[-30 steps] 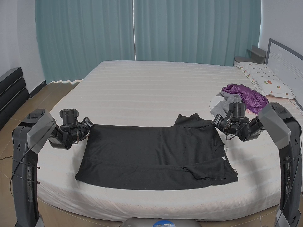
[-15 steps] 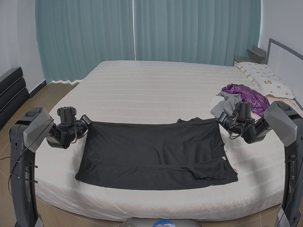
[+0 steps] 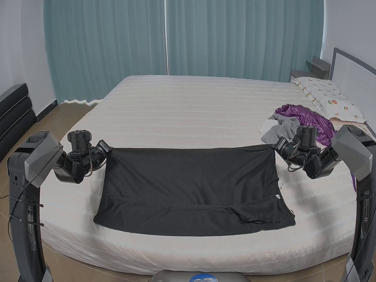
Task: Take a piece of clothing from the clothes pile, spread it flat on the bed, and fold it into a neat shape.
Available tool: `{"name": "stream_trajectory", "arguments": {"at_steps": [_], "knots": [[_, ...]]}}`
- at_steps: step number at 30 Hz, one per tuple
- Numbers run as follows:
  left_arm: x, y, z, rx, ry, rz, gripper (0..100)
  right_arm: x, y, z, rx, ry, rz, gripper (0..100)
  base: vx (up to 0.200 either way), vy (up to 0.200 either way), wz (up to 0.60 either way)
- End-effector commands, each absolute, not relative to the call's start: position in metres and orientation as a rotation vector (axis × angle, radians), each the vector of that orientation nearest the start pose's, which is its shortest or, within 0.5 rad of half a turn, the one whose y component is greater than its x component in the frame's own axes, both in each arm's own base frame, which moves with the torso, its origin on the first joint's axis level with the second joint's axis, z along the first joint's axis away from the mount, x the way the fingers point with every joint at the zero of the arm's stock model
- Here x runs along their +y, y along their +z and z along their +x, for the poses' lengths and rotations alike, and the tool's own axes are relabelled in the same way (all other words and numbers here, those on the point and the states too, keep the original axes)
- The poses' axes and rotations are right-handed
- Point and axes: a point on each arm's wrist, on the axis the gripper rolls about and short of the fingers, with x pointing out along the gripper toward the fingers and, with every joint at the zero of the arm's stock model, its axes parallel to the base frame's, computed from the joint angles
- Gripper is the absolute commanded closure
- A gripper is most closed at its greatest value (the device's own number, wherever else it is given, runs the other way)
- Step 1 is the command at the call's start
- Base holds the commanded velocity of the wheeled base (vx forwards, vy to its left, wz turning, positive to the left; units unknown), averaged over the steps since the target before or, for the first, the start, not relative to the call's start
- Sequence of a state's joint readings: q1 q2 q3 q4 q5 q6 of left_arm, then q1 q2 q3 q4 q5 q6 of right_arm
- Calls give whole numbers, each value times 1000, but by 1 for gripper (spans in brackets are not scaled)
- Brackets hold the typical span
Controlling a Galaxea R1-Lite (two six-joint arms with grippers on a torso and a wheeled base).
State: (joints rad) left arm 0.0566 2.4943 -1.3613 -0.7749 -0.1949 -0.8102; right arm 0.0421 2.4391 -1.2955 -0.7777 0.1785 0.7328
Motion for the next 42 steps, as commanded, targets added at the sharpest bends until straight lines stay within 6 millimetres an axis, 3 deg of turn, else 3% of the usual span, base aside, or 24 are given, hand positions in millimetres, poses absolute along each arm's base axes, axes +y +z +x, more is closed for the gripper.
{"name": "stream_trajectory", "arguments": {"at_steps": [1, 28, 42], "knots": [[23, 26, 474, 383, 11, -846, 100, 24, 32, 463, 425, 76, 751, 100, 0, 0, 0], [24, 27, 467, 384, 11, -838, 100, 23, 21, 453, 450, 62, 751, 100, 0, 0, 0], [22, 37, 445, 416, 13, -788, 100, 20, 21, 433, 502, 58, 759, 100, 0, 0, 0]]}}
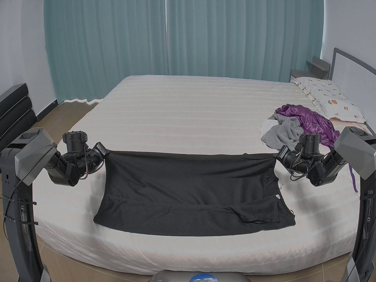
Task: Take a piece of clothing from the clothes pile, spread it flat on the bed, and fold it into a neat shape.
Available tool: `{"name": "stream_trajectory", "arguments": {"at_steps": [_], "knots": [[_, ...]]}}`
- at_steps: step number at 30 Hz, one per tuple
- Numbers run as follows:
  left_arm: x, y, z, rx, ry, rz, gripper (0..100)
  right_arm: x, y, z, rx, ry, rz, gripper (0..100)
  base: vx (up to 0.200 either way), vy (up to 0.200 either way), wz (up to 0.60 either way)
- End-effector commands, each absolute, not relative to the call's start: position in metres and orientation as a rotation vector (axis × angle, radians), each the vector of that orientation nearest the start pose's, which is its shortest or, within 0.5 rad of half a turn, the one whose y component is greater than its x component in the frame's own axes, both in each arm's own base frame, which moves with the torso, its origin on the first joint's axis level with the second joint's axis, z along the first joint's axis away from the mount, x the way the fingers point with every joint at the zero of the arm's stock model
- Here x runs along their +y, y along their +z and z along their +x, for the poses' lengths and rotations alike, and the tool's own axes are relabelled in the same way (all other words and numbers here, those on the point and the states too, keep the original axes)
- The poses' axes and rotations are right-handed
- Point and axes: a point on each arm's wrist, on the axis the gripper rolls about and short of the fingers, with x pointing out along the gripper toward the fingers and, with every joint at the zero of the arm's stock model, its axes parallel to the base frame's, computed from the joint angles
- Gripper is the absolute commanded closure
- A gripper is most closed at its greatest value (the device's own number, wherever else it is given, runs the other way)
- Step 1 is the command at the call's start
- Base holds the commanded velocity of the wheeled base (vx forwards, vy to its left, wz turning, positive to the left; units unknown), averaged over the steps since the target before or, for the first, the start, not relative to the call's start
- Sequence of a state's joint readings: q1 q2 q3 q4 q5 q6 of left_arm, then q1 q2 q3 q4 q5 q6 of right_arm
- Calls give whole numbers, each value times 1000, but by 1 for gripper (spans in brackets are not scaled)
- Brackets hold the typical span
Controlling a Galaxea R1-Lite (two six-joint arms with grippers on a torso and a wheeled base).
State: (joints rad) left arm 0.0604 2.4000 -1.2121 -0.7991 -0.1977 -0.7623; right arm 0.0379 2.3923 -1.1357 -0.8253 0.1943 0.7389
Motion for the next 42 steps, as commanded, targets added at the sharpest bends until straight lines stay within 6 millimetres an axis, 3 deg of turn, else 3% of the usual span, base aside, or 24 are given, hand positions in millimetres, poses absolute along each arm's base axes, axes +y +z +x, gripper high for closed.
{"name": "stream_trajectory", "arguments": {"at_steps": [1, 11, 19, 29, 35, 42], "knots": [[22, 35, 444, 423, 13, -775, 100, 20, 20, 432, 507, 57, 759, 100, 0, 0, 0], [24, 31, 437, 417, 15, -756, 100, 22, 20, 424, 530, 63, 760, 100, 0, 0, 0], [32, 32, 446, 353, 9, -764, 100, 29, 13, 444, 416, 94, 749, 100, 0, 0, 0], [32, 9, 460, 367, 13, -765, 100, 30, 3, 457, 409, 94, 749, 100, 0, 0, 0], [31, 8, 459, 374, 12, -765, 100, 29, 9, 451, 414, 93, 750, 100, 0, 0, 0], [31, 15, 448, 386, 18, -762, 100, 24, 15, 432, 445, 84, 756, 100, 0, 0, 0]]}}
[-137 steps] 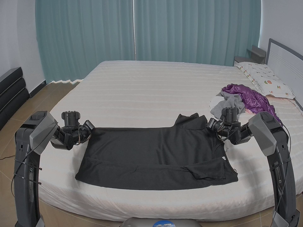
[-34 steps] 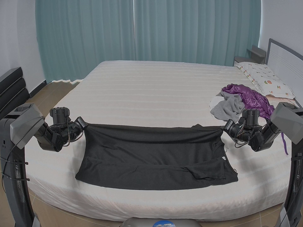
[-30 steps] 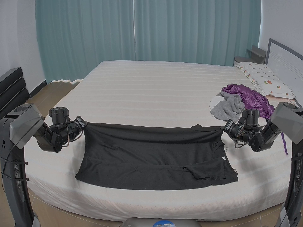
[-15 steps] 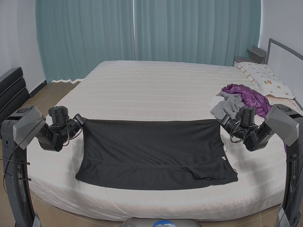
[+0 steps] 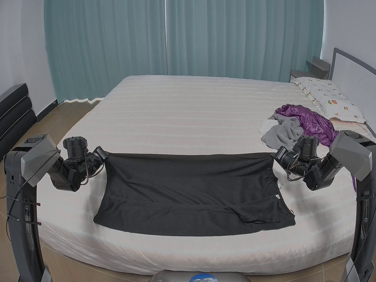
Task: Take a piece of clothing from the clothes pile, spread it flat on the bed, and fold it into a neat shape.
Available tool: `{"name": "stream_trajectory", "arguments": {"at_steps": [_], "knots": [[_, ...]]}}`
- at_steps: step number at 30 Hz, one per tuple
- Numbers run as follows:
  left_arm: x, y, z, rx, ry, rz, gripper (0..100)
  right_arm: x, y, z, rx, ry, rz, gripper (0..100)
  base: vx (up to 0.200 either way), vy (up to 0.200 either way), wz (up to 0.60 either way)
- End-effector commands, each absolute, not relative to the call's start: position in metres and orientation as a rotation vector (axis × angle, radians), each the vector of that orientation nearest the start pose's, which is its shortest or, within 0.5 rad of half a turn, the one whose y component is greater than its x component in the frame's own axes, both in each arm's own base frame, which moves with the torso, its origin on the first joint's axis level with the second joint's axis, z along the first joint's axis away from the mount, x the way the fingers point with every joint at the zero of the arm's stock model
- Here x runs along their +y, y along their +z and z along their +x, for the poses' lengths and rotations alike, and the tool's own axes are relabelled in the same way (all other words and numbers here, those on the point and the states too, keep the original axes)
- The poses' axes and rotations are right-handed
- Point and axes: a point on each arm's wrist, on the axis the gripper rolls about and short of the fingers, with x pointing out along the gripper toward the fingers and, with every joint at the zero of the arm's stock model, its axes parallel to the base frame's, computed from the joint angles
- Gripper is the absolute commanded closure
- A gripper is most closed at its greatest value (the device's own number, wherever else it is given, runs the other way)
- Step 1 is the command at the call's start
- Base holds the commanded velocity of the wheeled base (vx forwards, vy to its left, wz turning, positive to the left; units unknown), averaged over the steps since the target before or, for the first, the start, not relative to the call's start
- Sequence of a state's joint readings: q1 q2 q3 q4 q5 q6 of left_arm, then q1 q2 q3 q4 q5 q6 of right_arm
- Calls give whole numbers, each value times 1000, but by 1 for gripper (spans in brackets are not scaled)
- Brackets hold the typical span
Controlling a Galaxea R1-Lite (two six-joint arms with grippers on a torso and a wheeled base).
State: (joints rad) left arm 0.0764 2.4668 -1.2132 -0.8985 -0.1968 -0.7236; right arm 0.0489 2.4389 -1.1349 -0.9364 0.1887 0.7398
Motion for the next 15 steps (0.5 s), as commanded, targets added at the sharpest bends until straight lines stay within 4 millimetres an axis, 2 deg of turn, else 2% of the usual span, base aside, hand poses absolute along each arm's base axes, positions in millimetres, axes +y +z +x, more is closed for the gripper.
{"name": "stream_trajectory", "arguments": {"at_steps": [1, 8, 9, 15], "knots": [[31, 16, 447, 388, 18, -762, 100, 23, 15, 431, 447, 83, 756, 100, 0, 0, 0], [30, 22, 430, 418, 19, -761, 100, 22, 15, 414, 484, 73, 759, 100, 0, 0, 0], [29, 24, 423, 427, 18, -759, 100, 19, 15, 406, 506, 76, 763, 100, 0, 0, 0], [30, 14, 405, 477, 26, -706, 100, 15, 11, 384, 535, 84, 767, 100, 0, 0, 0]]}}
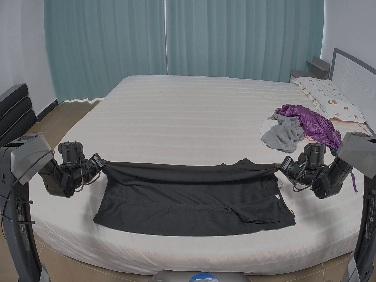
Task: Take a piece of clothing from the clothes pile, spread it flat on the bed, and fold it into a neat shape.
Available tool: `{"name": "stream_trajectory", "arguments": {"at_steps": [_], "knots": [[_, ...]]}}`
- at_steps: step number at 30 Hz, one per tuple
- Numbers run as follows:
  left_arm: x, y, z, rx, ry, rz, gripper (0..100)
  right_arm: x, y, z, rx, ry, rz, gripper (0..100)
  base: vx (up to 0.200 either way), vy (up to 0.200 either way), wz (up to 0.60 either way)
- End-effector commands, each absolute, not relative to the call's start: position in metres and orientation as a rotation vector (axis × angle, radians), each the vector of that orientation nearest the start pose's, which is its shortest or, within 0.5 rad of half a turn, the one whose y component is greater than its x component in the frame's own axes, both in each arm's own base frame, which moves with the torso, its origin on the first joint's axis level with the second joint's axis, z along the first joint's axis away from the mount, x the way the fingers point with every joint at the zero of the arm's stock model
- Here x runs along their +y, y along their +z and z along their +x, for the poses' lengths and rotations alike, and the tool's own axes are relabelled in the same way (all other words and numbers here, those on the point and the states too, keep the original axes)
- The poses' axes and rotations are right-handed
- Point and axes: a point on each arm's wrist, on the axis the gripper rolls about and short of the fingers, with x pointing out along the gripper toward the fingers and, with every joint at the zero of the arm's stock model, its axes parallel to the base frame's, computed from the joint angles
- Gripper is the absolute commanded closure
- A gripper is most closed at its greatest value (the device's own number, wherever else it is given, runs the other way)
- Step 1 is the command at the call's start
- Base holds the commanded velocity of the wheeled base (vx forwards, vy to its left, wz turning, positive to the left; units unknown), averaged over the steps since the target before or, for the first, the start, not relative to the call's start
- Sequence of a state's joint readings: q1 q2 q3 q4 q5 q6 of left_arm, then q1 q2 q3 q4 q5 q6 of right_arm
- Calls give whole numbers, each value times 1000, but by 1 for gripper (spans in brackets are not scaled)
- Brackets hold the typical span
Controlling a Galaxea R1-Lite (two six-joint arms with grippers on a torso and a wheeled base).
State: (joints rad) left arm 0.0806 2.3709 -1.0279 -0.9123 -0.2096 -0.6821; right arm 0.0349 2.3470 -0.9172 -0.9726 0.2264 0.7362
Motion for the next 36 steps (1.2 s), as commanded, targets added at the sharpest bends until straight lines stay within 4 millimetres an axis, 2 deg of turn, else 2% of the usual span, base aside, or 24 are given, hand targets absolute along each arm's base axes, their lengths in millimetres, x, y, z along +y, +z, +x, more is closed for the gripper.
{"name": "stream_trajectory", "arguments": {"at_steps": [1, 5, 10, 13, 23, 24, 25, 26, 32, 33, 36], "knots": [[30, 14, 402, 477, 25, -703, 100, 15, 9, 381, 539, 86, 767, 100, 0, 0, 0], [29, 7, 389, 481, 25, -695, 100, 14, 0, 364, 580, 91, 768, 100, 0, 0, 0], [28, -2, 376, 513, 22, -661, 100, 14, -6, 354, 604, 97, 769, 100, 0, 0, 0], [26, -9, 366, 539, 14, -664, 100, 14, -16, 344, 650, 98, 718, 100, 0, 0, 0], [24, -18, 347, 558, -9, -671, 100, 15, -26, 329, 676, 134, 676, 100, 0, 0, 0], [23, -19, 344, 567, -6, -672, 100, 16, -27, 328, 682, 137, 669, 0, 0, 0, 0], [23, -19, 343, 571, -5, -672, 100, 16, -28, 327, 686, 136, 667, 0, 0, 0, 0], [23, -19, 341, 573, -4, -673, 0, 16, -28, 326, 685, 138, 664, 0, 0, 0, 0], [23, -13, 338, 534, -13, -672, 0, 14, -9, 328, 617, 164, 678, 0, 0, 0, 0], [25, -9, 340, 504, -19, -675, 0, 13, 1, 331, 588, 171, 702, 0, 0, 0, 0], [27, 1, 346, 464, -28, -674, 0, 12, 11, 339, 556, 167, 777, 0, 0, 0, 0]]}}
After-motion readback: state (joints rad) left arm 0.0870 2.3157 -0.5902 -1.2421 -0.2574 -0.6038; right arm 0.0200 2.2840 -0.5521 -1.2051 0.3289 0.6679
